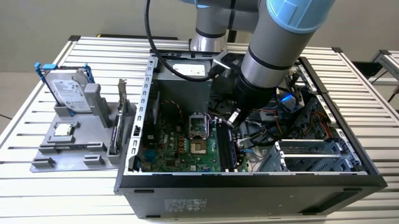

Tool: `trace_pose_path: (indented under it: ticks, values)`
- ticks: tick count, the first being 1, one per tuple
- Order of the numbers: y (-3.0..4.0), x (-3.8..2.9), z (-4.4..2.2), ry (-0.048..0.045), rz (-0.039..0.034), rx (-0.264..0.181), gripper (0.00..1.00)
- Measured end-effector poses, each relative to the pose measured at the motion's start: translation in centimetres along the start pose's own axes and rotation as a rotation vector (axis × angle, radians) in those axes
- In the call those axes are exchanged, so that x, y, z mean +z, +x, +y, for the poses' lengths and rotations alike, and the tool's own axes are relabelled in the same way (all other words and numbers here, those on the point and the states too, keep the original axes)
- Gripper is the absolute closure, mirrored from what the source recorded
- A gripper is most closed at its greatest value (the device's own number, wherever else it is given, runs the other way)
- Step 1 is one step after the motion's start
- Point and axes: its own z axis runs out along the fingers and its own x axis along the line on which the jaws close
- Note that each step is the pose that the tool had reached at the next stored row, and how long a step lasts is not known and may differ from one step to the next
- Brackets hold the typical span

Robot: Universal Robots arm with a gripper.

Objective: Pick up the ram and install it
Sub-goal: 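Press down the ram until it locks into place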

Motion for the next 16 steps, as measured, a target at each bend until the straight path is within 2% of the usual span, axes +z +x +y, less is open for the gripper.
trace_pose_path:
  ticks: [16]
  values:
    - [0.00, 0.09, -0.01, -0.0094, -0.0006, -0.097, 1.00]
